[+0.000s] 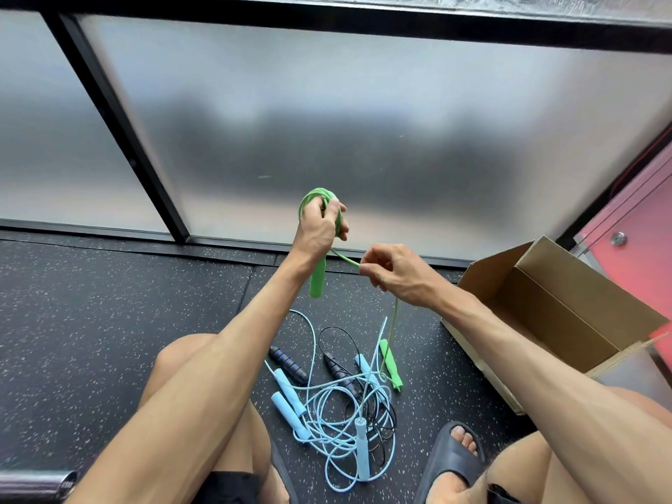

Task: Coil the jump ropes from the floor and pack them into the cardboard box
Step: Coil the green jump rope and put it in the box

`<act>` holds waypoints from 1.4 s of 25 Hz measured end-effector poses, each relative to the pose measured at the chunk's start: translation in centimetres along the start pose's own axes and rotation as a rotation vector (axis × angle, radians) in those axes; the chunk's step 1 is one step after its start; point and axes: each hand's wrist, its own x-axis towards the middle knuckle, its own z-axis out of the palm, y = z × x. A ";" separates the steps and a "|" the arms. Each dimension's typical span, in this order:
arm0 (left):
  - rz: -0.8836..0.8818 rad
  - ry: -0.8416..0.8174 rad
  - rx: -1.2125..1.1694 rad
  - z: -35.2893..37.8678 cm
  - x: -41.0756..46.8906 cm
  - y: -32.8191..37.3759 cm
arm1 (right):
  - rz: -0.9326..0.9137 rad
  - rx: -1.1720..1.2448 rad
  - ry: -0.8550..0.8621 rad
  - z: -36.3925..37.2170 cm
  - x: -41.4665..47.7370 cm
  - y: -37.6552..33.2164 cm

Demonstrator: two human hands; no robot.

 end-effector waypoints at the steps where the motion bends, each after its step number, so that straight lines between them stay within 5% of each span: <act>1: -0.001 -0.059 0.062 0.2 -0.1 -0.1 | -0.024 -0.003 0.021 -0.2 0.0 -0.1; 11: -0.212 -0.583 0.232 1.7 -2.5 1.0 | -0.210 -0.089 0.376 -3.3 0.4 0.4; 18: -0.396 -0.753 -0.320 0.4 -2.1 1.1 | -0.011 0.155 0.299 -2.7 0.9 1.3; 25: -0.333 -0.545 -0.842 -0.6 -0.7 1.8 | 0.309 0.374 -0.048 -0.7 0.3 2.6; 32: -0.229 -0.135 -0.787 -0.4 -0.3 1.1 | 0.400 0.091 -0.205 0.0 0.1 2.5; 35: -0.169 -0.030 -0.702 -0.5 0.0 0.5 | 0.394 0.200 -0.196 0.1 -0.1 1.9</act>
